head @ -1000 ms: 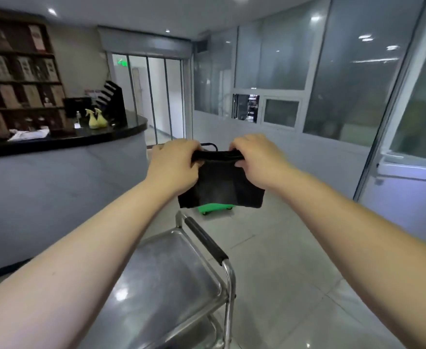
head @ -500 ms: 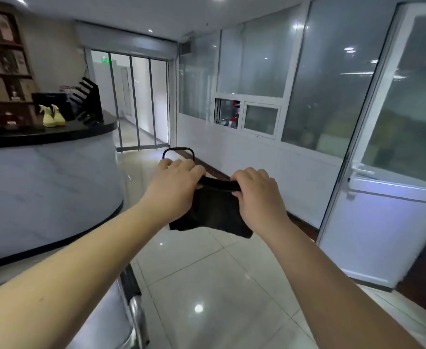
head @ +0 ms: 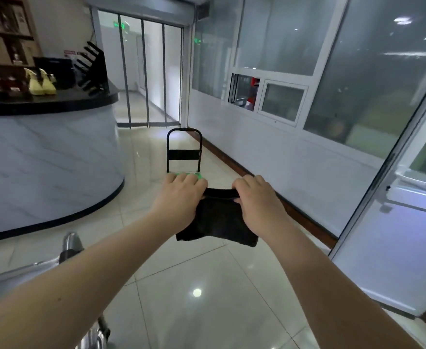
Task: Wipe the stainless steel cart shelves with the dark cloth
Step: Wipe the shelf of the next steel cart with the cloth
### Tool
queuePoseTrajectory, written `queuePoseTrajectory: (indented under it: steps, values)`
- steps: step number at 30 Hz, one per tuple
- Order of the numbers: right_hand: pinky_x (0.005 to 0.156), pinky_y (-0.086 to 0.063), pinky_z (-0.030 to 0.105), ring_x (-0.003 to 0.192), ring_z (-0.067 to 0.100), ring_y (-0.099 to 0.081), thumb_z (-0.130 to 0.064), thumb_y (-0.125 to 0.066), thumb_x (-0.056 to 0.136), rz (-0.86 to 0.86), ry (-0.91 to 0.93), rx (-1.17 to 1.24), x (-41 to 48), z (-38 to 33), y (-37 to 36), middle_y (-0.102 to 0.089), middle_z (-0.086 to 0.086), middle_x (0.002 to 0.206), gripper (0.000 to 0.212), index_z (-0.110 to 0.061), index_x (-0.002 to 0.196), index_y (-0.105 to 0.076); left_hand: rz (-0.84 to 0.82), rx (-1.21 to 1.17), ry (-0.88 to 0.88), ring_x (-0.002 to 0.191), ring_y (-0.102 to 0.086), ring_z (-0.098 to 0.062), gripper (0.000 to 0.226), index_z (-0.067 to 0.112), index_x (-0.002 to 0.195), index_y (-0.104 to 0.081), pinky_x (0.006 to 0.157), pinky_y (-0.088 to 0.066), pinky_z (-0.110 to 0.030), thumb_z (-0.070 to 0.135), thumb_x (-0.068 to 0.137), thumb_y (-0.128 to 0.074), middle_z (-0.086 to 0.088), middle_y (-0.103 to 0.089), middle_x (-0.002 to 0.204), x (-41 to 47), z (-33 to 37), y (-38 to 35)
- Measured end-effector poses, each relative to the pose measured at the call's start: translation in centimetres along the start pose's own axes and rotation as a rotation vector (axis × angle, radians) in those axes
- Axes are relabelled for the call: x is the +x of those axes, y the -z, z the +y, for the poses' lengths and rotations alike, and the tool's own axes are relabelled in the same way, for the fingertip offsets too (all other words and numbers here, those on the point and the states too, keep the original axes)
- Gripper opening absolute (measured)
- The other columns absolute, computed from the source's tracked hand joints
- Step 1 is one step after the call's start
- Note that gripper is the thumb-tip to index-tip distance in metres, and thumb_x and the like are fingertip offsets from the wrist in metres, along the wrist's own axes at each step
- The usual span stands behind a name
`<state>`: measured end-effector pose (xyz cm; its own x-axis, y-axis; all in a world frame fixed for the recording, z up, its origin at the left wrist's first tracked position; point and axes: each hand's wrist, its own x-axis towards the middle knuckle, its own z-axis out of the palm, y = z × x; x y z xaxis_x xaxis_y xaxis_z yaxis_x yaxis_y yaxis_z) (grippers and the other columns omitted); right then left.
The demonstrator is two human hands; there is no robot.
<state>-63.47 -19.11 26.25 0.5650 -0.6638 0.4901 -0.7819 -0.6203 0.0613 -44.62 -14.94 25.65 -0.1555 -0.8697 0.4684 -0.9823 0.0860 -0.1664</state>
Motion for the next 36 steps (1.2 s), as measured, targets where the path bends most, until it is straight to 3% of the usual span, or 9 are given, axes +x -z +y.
queuePoseTrajectory:
  steps: [8,15,21,29,33,36]
  values:
    - [0.067,-0.034,0.032,0.080,0.027,-0.052,-0.006,-0.072,0.083,0.050,0.063,-0.027,16.3,3.8,-8.0,-0.060,0.008,0.091,0.020,-0.009,0.099,-0.062,0.053,-0.239,0.173,0.110,-0.053,-0.022,0.026,0.025,0.124,-0.057,0.095,-0.029,-0.035,0.029,0.100,-0.046,0.003,-0.059,0.116,12.2,-9.6,-7.7]
    - [0.079,-0.045,0.041,0.093,0.028,-0.051,-0.009,-0.061,0.091,0.048,0.119,0.164,29.1,5.9,-19.5,-0.060,0.007,0.102,0.016,-0.010,0.107,-0.061,0.040,-0.303,0.417,0.107,-0.053,-0.025,0.022,0.025,0.116,-0.062,0.092,-0.029,-0.038,0.026,0.096,-0.053,0.003,-0.061,0.111,19.8,-17.4,-16.7]
    - [0.074,-0.044,0.046,0.086,0.034,-0.051,-0.002,-0.065,0.081,0.076,0.294,0.324,43.5,4.5,-32.3,-0.059,0.010,0.094,0.018,-0.008,0.097,-0.061,0.022,-0.181,0.626,0.110,-0.050,-0.024,0.021,0.026,0.114,-0.062,0.092,-0.027,-0.036,0.020,0.097,-0.052,0.005,-0.061,0.113,25.3,-27.5,-25.1]
    - [0.061,-0.048,0.044,0.075,0.036,-0.054,0.011,-0.066,0.057,-0.047,0.589,0.595,59.8,-5.5,-45.5,-0.057,0.011,0.082,0.034,-0.009,0.084,-0.060,-0.063,0.034,0.999,0.104,-0.056,-0.028,0.018,0.023,0.110,-0.064,0.089,-0.029,-0.039,0.021,0.093,-0.057,-0.001,-0.063,0.106,26.2,-41.2,-33.2]
    - [0.060,-0.043,0.040,0.074,0.034,-0.051,0.012,-0.066,0.056,-0.125,0.782,0.681,63.9,-14.7,-50.0,-0.056,0.008,0.082,0.038,-0.011,0.085,-0.059,-0.066,0.134,1.205,0.088,-0.059,-0.031,0.010,0.018,0.098,-0.065,0.083,-0.033,-0.039,0.016,0.090,-0.060,-0.002,-0.062,0.091,21.4,-46.9,-35.5]
    - [0.061,-0.039,0.036,0.074,0.029,-0.048,0.012,-0.069,0.060,-0.173,0.937,0.724,65.9,-22.1,-52.3,-0.055,0.005,0.083,0.037,-0.012,0.087,-0.060,-0.116,0.144,1.350,0.097,-0.057,-0.028,0.014,0.019,0.103,-0.062,0.089,-0.035,-0.040,0.018,0.095,-0.051,0.000,-0.060,0.099,17.4,-51.5,-35.8]
